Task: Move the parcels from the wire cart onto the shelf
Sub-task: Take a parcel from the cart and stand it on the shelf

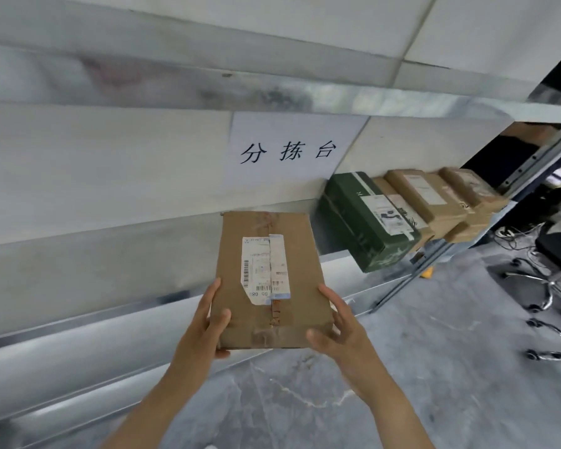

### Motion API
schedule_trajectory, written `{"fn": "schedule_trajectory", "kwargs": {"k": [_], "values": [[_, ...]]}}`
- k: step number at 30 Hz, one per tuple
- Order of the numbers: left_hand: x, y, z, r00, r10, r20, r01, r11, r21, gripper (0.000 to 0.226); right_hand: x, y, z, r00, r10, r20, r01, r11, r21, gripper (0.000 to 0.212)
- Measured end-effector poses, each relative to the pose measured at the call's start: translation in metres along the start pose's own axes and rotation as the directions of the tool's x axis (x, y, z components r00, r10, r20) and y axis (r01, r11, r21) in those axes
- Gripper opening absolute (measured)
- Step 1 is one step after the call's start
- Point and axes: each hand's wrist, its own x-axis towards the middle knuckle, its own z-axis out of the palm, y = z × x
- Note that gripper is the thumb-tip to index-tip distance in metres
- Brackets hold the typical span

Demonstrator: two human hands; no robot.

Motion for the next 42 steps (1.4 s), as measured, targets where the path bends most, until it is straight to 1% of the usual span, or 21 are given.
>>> {"fn": "schedule_trajectory", "kwargs": {"k": [2,4,7,11,14,17,20,23,25,28,29,31,33,36,39,42], "values": [[0.015,0.002,0.011,1.0,-0.001,0.021,0.001,1.0,0.029,0.042,0.012,0.004,-0.014,1.0,-0.021,-0.007,0.021,0.999,-0.038,0.069],[0.026,0.003,0.022,0.999,-0.007,0.039,0.005,0.999,0.044,0.042,0.022,0.008,-0.024,0.999,-0.041,-0.021,0.04,0.998,-0.045,0.066],[0.038,0.004,0.038,0.999,-0.021,0.028,0.02,0.999,0.046,0.042,0.037,0.013,-0.038,0.996,-0.069,-0.051,0.067,0.997,-0.034,0.058],[0.051,-0.001,0.058,0.998,-0.052,0.022,0.05,0.996,0.075,0.042,0.06,0.015,-0.063,0.999,-0.04,-0.034,0.038,0.998,-0.047,0.052],[0.063,-0.001,0.077,0.999,-0.042,-0.01,0.043,0.997,0.071,0.04,0.082,0.012,-0.083,0.999,-0.037,0.034,0.041,0.993,-0.115,0.049],[0.072,-0.001,0.096,0.998,-0.039,-0.049,0.044,0.994,0.096,0.041,0.099,0.01,-0.098,0.996,-0.072,0.058,0.084,0.963,-0.256,0.052],[0.081,-0.003,0.117,0.998,-0.051,-0.046,0.057,0.991,0.119,0.047,0.109,0.008,-0.117,0.993,-0.115,0.037,0.119,0.885,-0.45,0.05],[0.09,-0.003,0.135,0.998,-0.043,-0.04,0.047,0.992,0.117,0.066,0.12,0.008,-0.135,0.988,-0.153,0.017,0.135,0.804,-0.579,0.052],[0.096,-0.004,0.143,0.999,-0.023,-0.038,0.028,0.991,0.131,0.078,0.127,0.007,-0.141,0.981,-0.192,0.022,0.157,0.726,-0.669,0.051],[0.104,-0.005,0.151,0.999,0.006,-0.054,0.002,0.988,0.153,0.077,0.137,0.009,-0.146,0.97,-0.24,0.039,0.18,0.6,-0.78,0.057],[0.107,-0.006,0.153,0.998,0.019,-0.061,-0.009,0.987,0.162,0.075,0.14,0.009,-0.147,0.97,-0.241,0.043,0.175,0.561,-0.809,0.056],[0.11,-0.008,0.158,0.996,0.045,-0.071,-0.031,0.981,0.191,0.073,0.146,0.009,-0.148,0.979,-0.197,0.046,0.141,0.503,-0.853,0.056],[0.111,-0.011,0.162,0.995,0.073,-0.072,-0.055,0.972,0.227,0.072,0.15,0.007,-0.147,0.989,-0.131,0.061,0.121,0.522,-0.844,0.055],[0.114,-0.018,0.168,0.992,0.092,-0.083,-0.064,0.953,0.295,0.073,0.152,0.005,-0.142,0.994,-0.07,0.081,0.107,0.603,-0.79,0.058],[0.118,-0.021,0.168,0.989,0.096,-0.111,-0.055,0.945,0.322,0.07,0.157,0.004,-0.137,0.995,-0.062,0.077,0.099,0.656,-0.749,0.058],[0.124,-0.02,0.167,0.987,0.103,-0.126,-0.056,0.942,0.332,0.068,0.163,0.001,-0.136,0.994,-0.066,0.087,0.109,0.662,-0.741,0.056]]}}
